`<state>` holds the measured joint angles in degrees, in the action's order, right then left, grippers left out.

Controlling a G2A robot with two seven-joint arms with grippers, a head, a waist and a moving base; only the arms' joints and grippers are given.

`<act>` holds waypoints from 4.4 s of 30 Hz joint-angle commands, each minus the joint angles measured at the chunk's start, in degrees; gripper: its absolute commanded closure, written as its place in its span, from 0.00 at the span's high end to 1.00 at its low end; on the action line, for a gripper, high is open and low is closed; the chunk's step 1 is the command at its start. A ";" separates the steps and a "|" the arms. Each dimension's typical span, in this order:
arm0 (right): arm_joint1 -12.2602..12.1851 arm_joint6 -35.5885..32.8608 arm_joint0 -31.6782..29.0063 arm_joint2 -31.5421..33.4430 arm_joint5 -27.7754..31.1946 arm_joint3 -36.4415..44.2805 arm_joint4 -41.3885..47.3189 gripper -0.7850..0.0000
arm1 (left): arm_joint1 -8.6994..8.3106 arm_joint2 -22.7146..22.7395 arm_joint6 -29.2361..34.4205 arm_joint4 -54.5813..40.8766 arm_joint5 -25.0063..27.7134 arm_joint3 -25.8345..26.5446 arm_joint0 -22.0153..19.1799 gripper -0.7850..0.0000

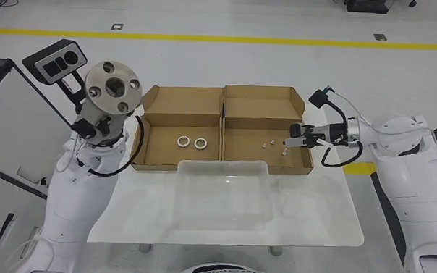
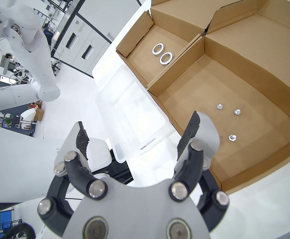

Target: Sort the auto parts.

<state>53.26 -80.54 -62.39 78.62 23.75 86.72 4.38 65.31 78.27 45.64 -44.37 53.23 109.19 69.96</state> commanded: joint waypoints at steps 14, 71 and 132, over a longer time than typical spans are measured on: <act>0.00 0.00 0.00 0.00 0.00 0.00 0.01 1.00 | -0.34 4.30 -4.43 17.12 -9.28 -7.01 2.57 0.00; 0.00 0.00 0.00 0.00 0.00 0.00 0.01 1.00 | -7.53 -19.93 14.26 84.39 -8.84 -34.83 -23.26 0.00; 0.00 0.00 0.00 0.00 0.00 0.00 0.01 1.00 | 2.18 -48.58 0.73 92.93 -1.48 -74.88 -40.50 0.40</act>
<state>53.26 -80.54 -62.39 78.62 23.75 86.72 4.38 67.33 29.78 46.53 48.57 51.65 34.73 29.56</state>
